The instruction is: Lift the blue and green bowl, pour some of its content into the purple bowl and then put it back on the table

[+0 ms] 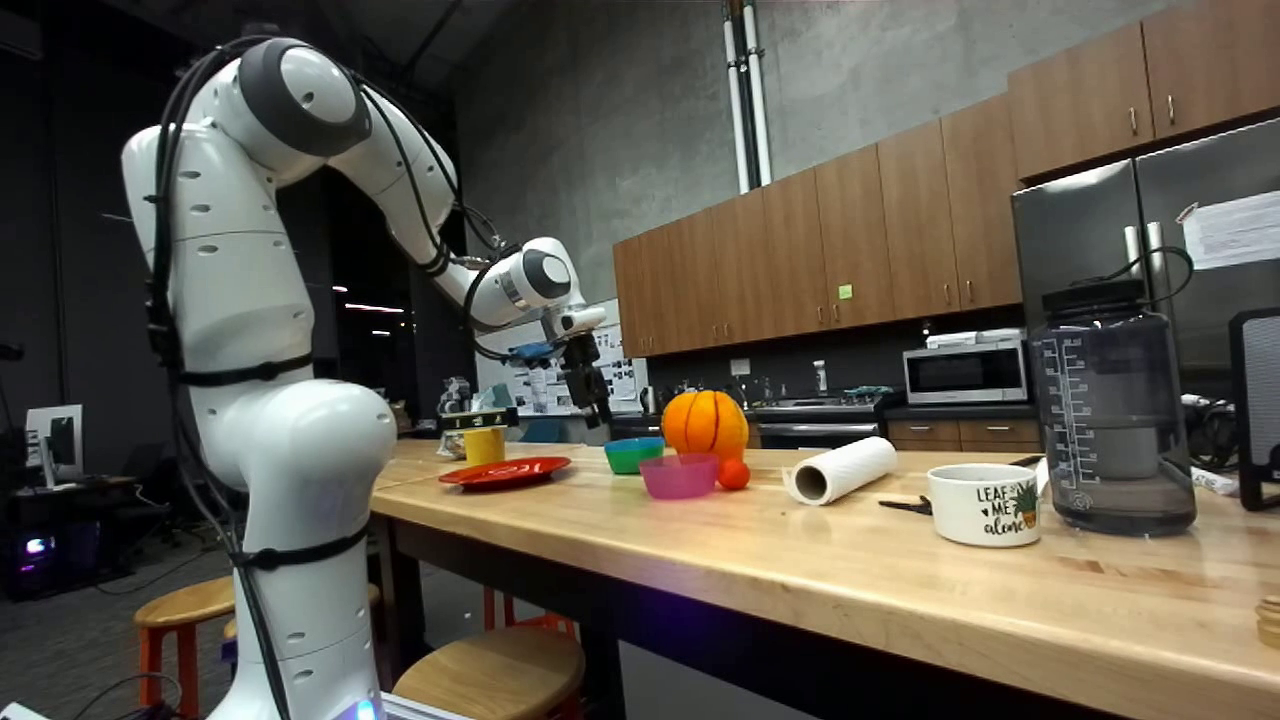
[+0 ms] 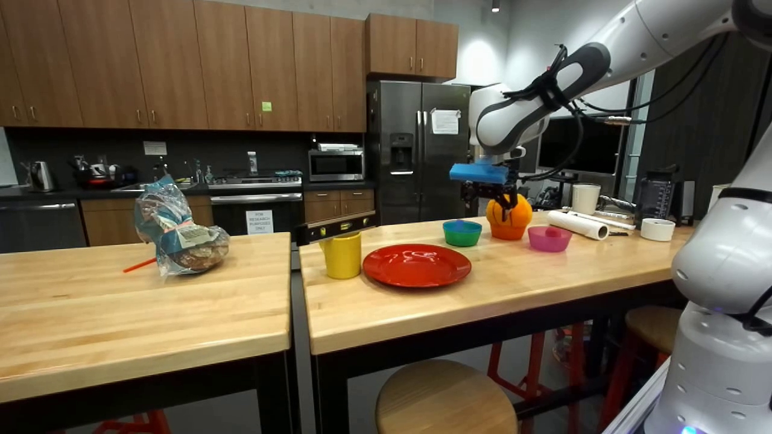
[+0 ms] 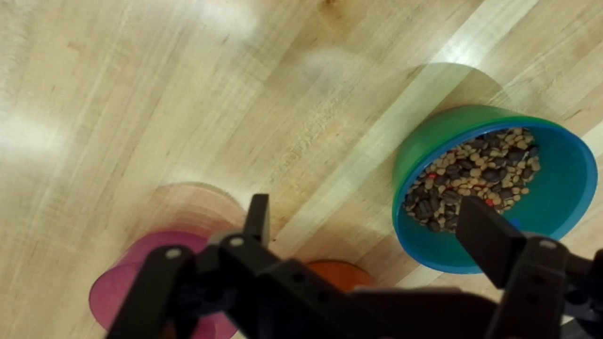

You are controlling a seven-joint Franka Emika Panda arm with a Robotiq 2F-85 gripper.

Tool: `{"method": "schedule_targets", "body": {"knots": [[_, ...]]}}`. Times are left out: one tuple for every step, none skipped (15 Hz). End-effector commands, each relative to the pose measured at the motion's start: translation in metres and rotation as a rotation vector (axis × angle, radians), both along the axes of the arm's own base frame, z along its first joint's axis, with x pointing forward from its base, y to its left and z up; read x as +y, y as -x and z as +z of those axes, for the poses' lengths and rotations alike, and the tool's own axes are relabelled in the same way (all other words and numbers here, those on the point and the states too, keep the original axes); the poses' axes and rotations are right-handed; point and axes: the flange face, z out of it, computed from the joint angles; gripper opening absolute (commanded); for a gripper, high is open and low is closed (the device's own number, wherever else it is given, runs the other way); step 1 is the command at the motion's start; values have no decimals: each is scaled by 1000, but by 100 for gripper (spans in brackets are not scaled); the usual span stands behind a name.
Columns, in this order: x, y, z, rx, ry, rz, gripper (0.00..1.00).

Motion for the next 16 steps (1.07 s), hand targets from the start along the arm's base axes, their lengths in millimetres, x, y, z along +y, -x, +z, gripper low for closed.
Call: {"method": "schedule_targets", "body": {"knots": [[-9,-12,-9,-3,-7,-40,100],[-10,-13,-13,2,-13,-43,100],[-11,-15,-16,3,-17,-42,100],[-12,-17,-20,4,-20,-41,100],[-13,-19,-23,4,-21,-39,100],[-14,-20,-26,6,-21,-38,100],[-15,-22,-29,8,-24,-42,100],[-16,-23,-32,13,-25,-45,100],[-17,-24,-35,19,-26,-48,100],[-18,-25,-37,24,-29,-49,94],[-18,-25,-39,30,-30,-52,74],[-19,-24,-41,35,-30,-53,69],[-20,-24,-42,38,-33,-54,61],[-20,-24,-42,40,-33,-53,54],[-20,-24,-42,40,-32,-51,45],[-20,-23,-41,39,-32,-49,37]]}}
